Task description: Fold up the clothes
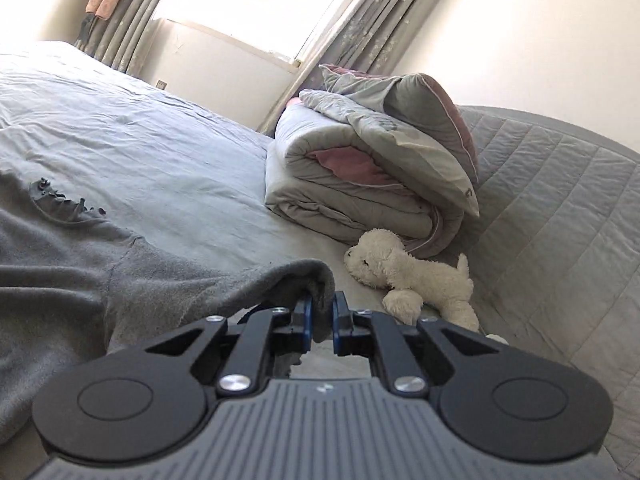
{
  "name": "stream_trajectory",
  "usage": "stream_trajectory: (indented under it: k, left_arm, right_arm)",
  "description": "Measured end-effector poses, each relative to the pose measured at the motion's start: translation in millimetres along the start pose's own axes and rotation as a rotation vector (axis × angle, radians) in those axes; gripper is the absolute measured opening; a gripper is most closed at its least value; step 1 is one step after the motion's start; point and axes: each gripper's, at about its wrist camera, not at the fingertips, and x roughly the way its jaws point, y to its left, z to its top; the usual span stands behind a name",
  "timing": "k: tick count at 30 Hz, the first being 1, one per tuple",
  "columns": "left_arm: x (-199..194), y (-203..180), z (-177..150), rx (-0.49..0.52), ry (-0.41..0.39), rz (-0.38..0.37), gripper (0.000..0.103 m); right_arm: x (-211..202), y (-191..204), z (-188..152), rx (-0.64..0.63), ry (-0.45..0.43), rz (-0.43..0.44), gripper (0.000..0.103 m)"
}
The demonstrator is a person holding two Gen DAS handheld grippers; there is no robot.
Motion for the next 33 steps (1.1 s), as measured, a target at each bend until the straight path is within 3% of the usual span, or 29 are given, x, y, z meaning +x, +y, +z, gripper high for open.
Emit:
stream_trajectory:
  k: [3,4,7,9,11,12,16,20,25,33]
  left_arm:
    - [35,31,5,-0.077,0.014,0.136,0.004]
    - [39,36,4,-0.089,0.023,0.14,0.004]
    - [40,41,0,-0.1,0.048,0.091,0.006]
    - [35,37,-2,-0.072,0.046,0.052,0.016]
    - [18,18,-4,0.013,0.009,-0.005,0.04]
    - [10,8,-7,0.046,-0.001,-0.041,0.042]
    - [-3,-23,-28,0.107,0.119,-0.165,0.042]
    - [-5,-43,-49,0.072,0.247,-0.269,0.042]
    - [-22,-62,-67,0.06,0.276,-0.348,0.042]
    - [-43,-78,-90,0.101,0.298,-0.373,0.042]
  right_arm:
    - [24,7,-8,-0.012,0.11,-0.007,0.01]
    - [29,8,-11,0.0,0.141,0.003,0.01]
    - [37,9,-13,0.033,0.2,0.02,0.014]
    - [36,7,-13,0.038,0.202,0.02,0.016]
    - [35,7,-13,0.048,0.205,0.042,0.016]
    - [34,6,-13,0.056,0.207,0.053,0.016]
    - [23,5,-11,0.107,0.199,0.086,0.019]
    - [9,4,-10,0.154,0.19,0.143,0.019]
    - [-13,10,-14,0.2,0.187,0.238,0.019]
    - [-45,31,-31,0.238,0.237,0.39,0.02]
